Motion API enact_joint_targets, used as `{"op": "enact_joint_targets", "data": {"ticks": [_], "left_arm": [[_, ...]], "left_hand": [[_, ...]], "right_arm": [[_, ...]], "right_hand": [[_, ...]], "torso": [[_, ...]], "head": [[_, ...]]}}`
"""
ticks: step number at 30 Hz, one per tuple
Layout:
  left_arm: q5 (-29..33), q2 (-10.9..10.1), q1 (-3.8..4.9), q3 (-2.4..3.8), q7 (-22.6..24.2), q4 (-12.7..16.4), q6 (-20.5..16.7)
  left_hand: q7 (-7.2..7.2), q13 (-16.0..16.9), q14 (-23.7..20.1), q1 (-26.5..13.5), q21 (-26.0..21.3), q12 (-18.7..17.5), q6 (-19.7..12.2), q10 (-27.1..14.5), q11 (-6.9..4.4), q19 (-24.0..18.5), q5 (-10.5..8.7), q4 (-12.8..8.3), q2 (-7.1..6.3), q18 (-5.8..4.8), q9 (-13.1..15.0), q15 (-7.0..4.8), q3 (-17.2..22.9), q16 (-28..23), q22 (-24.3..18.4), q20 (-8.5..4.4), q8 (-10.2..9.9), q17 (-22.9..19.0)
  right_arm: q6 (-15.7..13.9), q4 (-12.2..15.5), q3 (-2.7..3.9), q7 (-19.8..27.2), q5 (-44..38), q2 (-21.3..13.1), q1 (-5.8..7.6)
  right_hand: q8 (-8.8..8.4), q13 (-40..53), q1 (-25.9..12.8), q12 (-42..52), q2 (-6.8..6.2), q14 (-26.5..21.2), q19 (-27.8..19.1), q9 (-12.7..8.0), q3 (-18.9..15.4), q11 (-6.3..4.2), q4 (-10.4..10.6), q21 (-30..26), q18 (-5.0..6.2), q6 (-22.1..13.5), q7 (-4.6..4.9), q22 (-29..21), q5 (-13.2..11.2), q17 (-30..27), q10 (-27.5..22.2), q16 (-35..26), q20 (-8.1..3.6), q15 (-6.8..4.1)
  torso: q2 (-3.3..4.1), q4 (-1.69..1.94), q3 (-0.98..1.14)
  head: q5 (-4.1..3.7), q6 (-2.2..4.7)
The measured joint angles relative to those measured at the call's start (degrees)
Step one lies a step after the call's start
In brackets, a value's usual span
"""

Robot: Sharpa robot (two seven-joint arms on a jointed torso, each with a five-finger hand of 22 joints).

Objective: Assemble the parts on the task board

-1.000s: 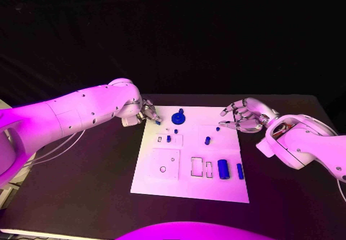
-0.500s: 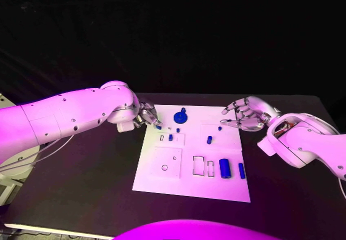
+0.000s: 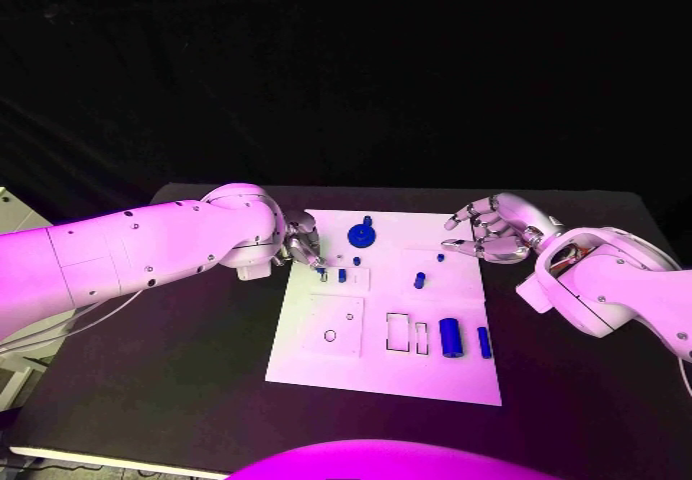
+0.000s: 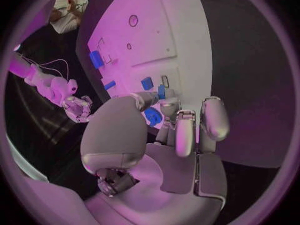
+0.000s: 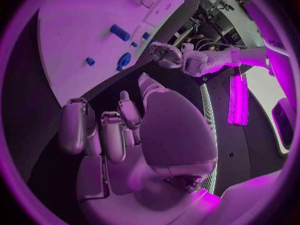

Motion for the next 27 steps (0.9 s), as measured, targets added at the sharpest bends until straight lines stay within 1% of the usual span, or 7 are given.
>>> {"op": "enact_joint_targets", "data": {"ticks": [3,6,8,10,11,14,27], "left_arm": [[-0.97,0.02,-0.34,-0.08,0.19,0.35,-0.41],[-1.69,0.03,-0.53,-0.13,0.32,0.56,-0.79],[-2.15,0.03,-0.65,-0.15,0.39,0.72,-1.04],[-2.45,0.06,-0.72,-0.17,0.43,0.88,-1.21],[-2.62,0.08,-0.76,-0.18,0.45,1.0,-1.32],[-2.96,0.14,-0.86,-0.24,0.49,1.24,-1.49],[-3.58,0.19,-1.05,-0.42,0.35,1.63,-1.47]], "left_hand": [[0.0,0.08,0.0,-0.12,0.23,0.0,0.0,0.2,-0.19,0.21,0.0,0.0,-0.12,0.0,0.0,0.0,0.0,0.0,0.08,-0.21,0.0,0.0],[0.0,0.29,0.12,-0.12,0.23,0.23,0.0,0.41,-0.01,0.21,0.0,0.16,-0.12,0.0,0.02,-0.12,0.17,0.0,0.25,-0.21,0.0,0.0],[0.0,0.31,0.21,-0.34,0.23,0.24,0.0,0.41,-0.01,0.21,0.0,0.23,-0.34,0.0,0.77,-0.21,0.24,0.0,0.25,-0.21,0.0,-0.01],[-0.01,0.31,0.21,-0.39,0.23,0.23,0.01,0.41,-0.01,0.35,-0.01,-0.26,-0.39,0.0,0.78,-0.21,0.74,0.0,0.3,-0.07,-0.01,-0.01],[-0.04,0.31,0.21,-0.65,0.23,0.23,0.05,0.41,-0.01,0.41,-0.01,-0.31,-0.65,0.0,0.79,-0.21,0.8,0.0,0.3,-0.01,-0.01,-0.01],[-0.1,0.4,0.21,-0.72,0.23,0.23,0.12,0.62,-0.2,0.41,-0.01,-0.31,-0.72,0.0,0.81,-0.2,0.8,0.0,0.3,-0.01,-0.01,-0.01],[-0.17,0.39,0.21,-0.87,0.23,0.23,0.19,0.62,-0.2,0.41,-0.1,-0.33,-0.88,0.0,1.13,-0.2,0.8,-0.01,0.3,-0.01,-0.07,-0.01]], "right_arm": [[0.0,0.0,0.0,0.0,0.0,-0.03,-0.01],[0.0,0.0,0.0,0.0,0.0,-0.04,-0.02],[0.0,0.01,0.0,0.0,0.0,-0.05,-0.03],[0.0,0.02,0.0,0.0,0.0,-0.05,-0.04],[0.0,0.02,0.0,0.0,0.0,-0.05,-0.04],[0.01,0.03,0.0,0.01,0.0,-0.05,-0.04],[0.02,0.03,0.0,0.01,0.0,-0.05,-0.05]], "right_hand": [[0.0,0.0,0.0,0.0,0.0,0.0,0.0,0.0,0.0,0.0,0.0,0.0,0.0,0.0,0.0,0.0,0.0,0.0,0.0,0.0,0.0,0.0],[0.0,0.0,0.0,0.0,0.0,0.0,0.0,0.0,0.0,0.0,0.0,-0.24,0.0,0.0,0.0,0.0,0.0,0.0,0.0,0.0,0.0,0.0],[0.0,0.0,0.0,0.0,0.0,0.0,0.0,0.0,0.0,0.0,0.0,-0.23,0.0,0.0,0.0,0.0,0.0,0.04,0.0,0.0,0.0,0.0],[0.0,0.0,0.0,0.0,0.0,0.0,0.0,0.0,0.0,0.0,0.0,-0.23,0.0,0.0,0.0,0.0,0.0,0.05,0.0,0.0,0.0,0.0],[0.0,0.0,0.0,0.0,0.0,0.0,0.0,0.0,0.0,0.0,0.0,-0.23,0.0,0.0,0.0,-0.01,0.0,0.04,0.0,0.0,0.0,0.0],[0.0,0.0,0.0,0.0,0.0,0.0,0.0,0.0,0.0,0.0,0.0,-0.23,0.0,0.0,0.0,-0.01,0.0,0.04,0.0,0.0,0.0,0.0],[0.0,0.0,0.0,0.0,0.0,0.0,0.0,0.0,0.0,0.0,0.0,-0.22,0.0,0.0,0.0,-0.01,0.0,0.03,0.0,0.0,0.0,0.0]], "torso": [[0.02,-0.01,0.0],[0.04,-0.01,0.0],[0.04,-0.01,-0.01],[0.04,-0.01,0.0],[0.04,-0.01,0.01],[0.04,-0.01,0.01],[0.04,0.0,0.0]], "head": [[0.01,-0.02],[0.01,-0.14],[0.01,-0.2],[-0.01,-0.25],[-0.01,-0.28],[-0.02,-0.33],[0.03,-0.53]]}}
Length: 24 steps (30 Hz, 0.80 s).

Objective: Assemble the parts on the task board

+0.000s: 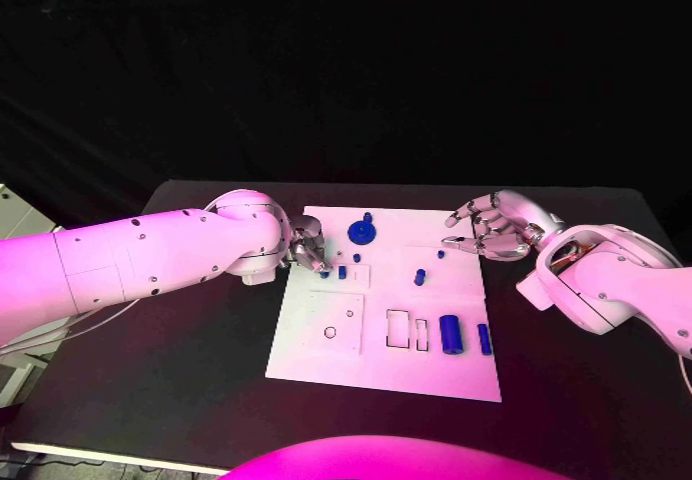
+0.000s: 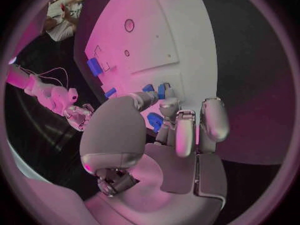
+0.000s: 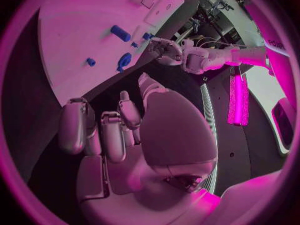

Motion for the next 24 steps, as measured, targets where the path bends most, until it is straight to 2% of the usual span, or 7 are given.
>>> {"op": "enact_joint_targets", "data": {"ticks": [16,24], "left_arm": [[-0.87,0.18,-0.12,-0.14,-0.42,-0.61,0.01],[-1.22,0.42,-0.14,-0.16,-0.61,-0.9,-0.01]], "left_hand": [[-0.12,-0.05,0.0,-0.2,0.0,-0.01,0.12,-0.01,0.0,-0.01,-0.02,0.08,-0.19,0.0,0.49,0.0,0.23,0.0,0.07,0.0,0.18,0.0],[-0.12,-0.05,0.0,-0.18,0.0,-0.01,0.12,-0.01,0.01,-0.01,-0.04,0.07,-0.18,0.0,0.55,0.0,0.23,0.0,0.07,0.0,0.18,-0.01]], "right_arm": [[0.02,-0.02,0.0,-0.02,0.0,-0.01,-0.04],[0.02,-0.04,0.0,-0.02,0.0,0.0,-0.06]], "right_hand": [[0.0,0.0,0.0,0.0,0.0,0.0,0.0,0.0,0.0,0.0,0.0,0.0,0.0,0.0,0.0,0.04,0.0,-0.01,0.0,0.0,0.0,0.0],[0.0,-0.05,0.0,0.0,0.0,0.0,0.0,0.0,0.16,0.0,-0.16,0.01,0.0,0.0,0.0,0.04,0.0,-0.02,0.0,0.0,0.0,0.0]], "torso": [[0.0,-0.03,-0.02],[-0.01,-0.03,-0.02]], "head": [[0.08,-0.15],[-0.01,0.05]]}}
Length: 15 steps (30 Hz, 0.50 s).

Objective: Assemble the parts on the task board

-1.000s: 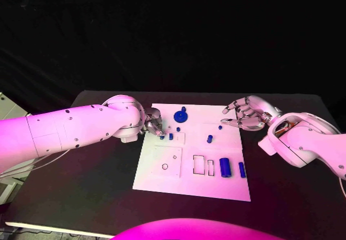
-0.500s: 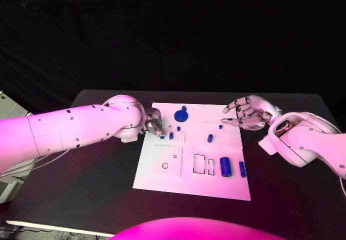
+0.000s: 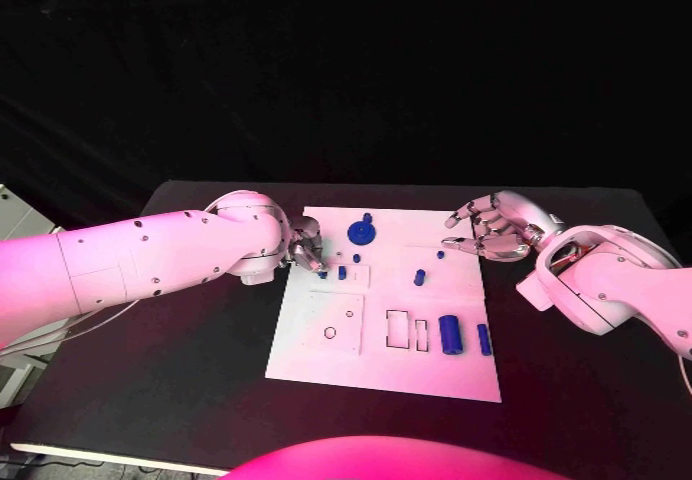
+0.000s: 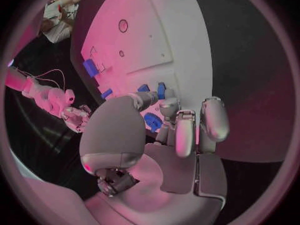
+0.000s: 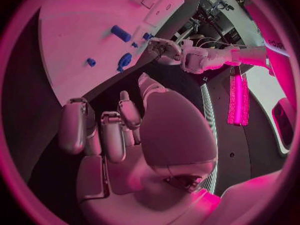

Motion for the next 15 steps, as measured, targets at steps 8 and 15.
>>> {"op": "enact_joint_targets", "data": {"ticks": [8,15], "left_arm": [[-0.01,0.07,-0.02,-0.01,-0.18,-0.01,0.03],[0.04,0.06,-0.06,0.02,-0.48,0.24,0.37]], "left_hand": [[0.0,0.13,0.0,0.01,0.23,0.0,0.0,0.0,0.0,0.0,0.06,0.0,0.01,0.0,0.13,0.0,0.0,0.0,0.09,0.0,-0.01,0.0],[0.0,0.13,0.0,0.07,0.22,0.0,0.0,0.0,0.0,0.0,0.19,0.0,0.06,0.0,0.23,0.0,0.0,0.0,0.08,0.0,-0.07,0.0]], "right_arm": [[0.0,0.0,0.0,-0.01,0.0,0.0,-0.01],[0.02,0.0,0.0,-0.02,0.0,-0.01,-0.01]], "right_hand": [[0.0,0.0,0.0,0.0,0.0,0.0,0.0,0.0,0.0,0.0,0.0,0.0,0.0,0.0,0.0,-0.01,0.0,0.0,0.0,0.0,0.0,0.0],[0.0,0.0,0.0,0.0,0.0,0.0,0.0,0.0,0.0,0.0,0.0,0.0,0.0,0.0,0.0,-0.01,0.0,-0.01,0.0,0.0,0.0,0.0]], "torso": [[-0.02,0.01,0.01],[-0.02,-0.01,0.02]], "head": [[-0.02,-0.2],[-0.03,-0.28]]}}
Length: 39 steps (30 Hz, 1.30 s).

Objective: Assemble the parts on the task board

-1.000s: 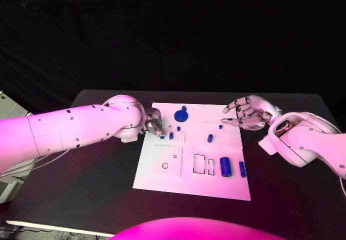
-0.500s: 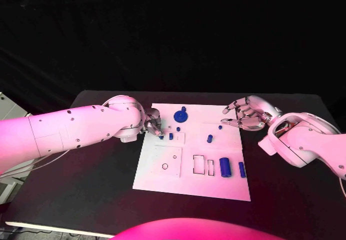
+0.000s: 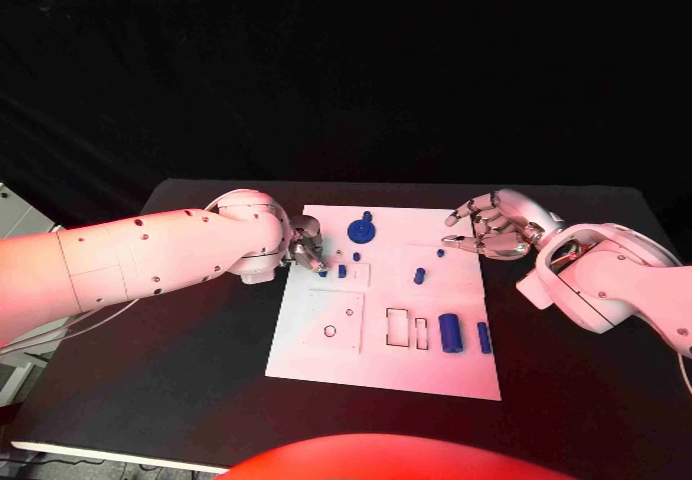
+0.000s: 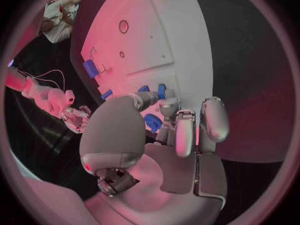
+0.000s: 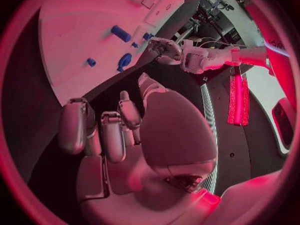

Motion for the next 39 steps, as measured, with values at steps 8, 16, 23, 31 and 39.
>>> {"op": "enact_joint_targets", "data": {"ticks": [8,16,23,31,39], "left_arm": [[0.0,-0.04,-0.11,0.05,-0.38,0.07,0.38],[0.0,0.09,-0.3,0.16,-0.7,-0.04,0.39],[0.0,0.25,-0.4,0.19,-0.88,-0.24,0.24],[0.2,0.6,-0.47,0.17,-1.05,-0.53,-0.17],[0.83,0.92,-0.52,0.12,-1.21,-0.87,-0.29]], "left_hand": [[0.0,0.0,0.0,0.0,0.0,0.0,0.0,0.0,0.0,0.0,0.0,0.0,0.0,0.0,0.0,0.0,0.0,0.0,-0.07,0.0,-0.02,0.0],[0.0,-0.04,0.0,0.0,0.0,0.0,0.0,0.0,0.0,0.0,0.0,0.02,0.0,0.0,0.08,0.0,0.02,0.0,-0.07,0.0,-0.05,0.0],[0.0,-0.04,0.0,-0.24,0.0,0.0,0.0,-0.01,0.0,0.0,-0.01,0.16,0.22,0.0,0.03,0.0,0.16,0.0,-0.12,0.0,-0.06,0.0],[-0.11,0.41,-0.21,-1.61,0.0,0.31,0.31,0.63,-0.21,0.2,-0.14,-1.73,-0.08,0.0,0.02,-0.21,2.69,0.0,-0.1,-0.2,0.17,0.0],[-0.6,0.75,0.0,-3.64,0.0,0.34,1.2,1.24,-0.64,0.31,0.22,-1.64,-1.23,0.0,0.51,-0.42,2.91,0.0,0.19,-0.31,1.13,-0.01]], "right_arm": [[0.03,0.04,0.0,0.0,0.0,-0.02,-0.02],[0.07,0.09,0.0,-0.01,0.0,0.0,-0.02],[0.1,0.09,0.0,-0.01,0.0,-0.03,-0.03],[0.12,0.09,0.0,-0.02,0.0,-0.03,-0.03],[0.14,0.08,0.0,-0.02,0.0,-0.03,-0.03]], "right_hand": [[0.0,0.0,0.0,0.0,0.0,0.0,0.0,0.0,0.0,0.0,0.0,0.0,0.0,0.0,0.0,-0.01,0.0,0.0,0.0,0.0,0.0,0.0],[0.0,0.0,0.0,0.0,0.0,0.0,0.0,0.0,0.0,0.0,0.0,0.0,0.0,0.0,0.0,-0.01,0.0,-0.01,0.0,0.0,0.0,0.0],[0.0,0.01,0.0,0.0,0.0,0.0,0.0,0.0,0.0,0.0,0.0,0.0,0.0,0.0,0.0,-0.02,0.0,0.02,0.0,0.0,0.0,0.0],[0.0,0.01,0.0,0.0,0.0,0.0,0.0,0.0,0.0,0.0,0.0,0.0,0.0,0.0,0.0,-0.02,0.0,0.04,0.0,0.0,0.0,0.0],[0.0,0.01,0.0,0.0,0.0,0.0,0.0,0.0,0.0,0.0,0.0,0.0,0.0,0.0,0.0,-0.03,0.0,0.03,0.0,0.0,0.0,0.0]], "torso": [[-0.01,0.01,0.01],[-0.02,0.01,0.01],[-0.02,0.03,0.01],[0.02,0.03,-0.02],[0.02,-0.01,0.03]], "head": [[0.02,-0.09],[0.03,-0.14],[-0.05,-0.2],[-0.07,-0.17],[-0.14,-0.37]]}}
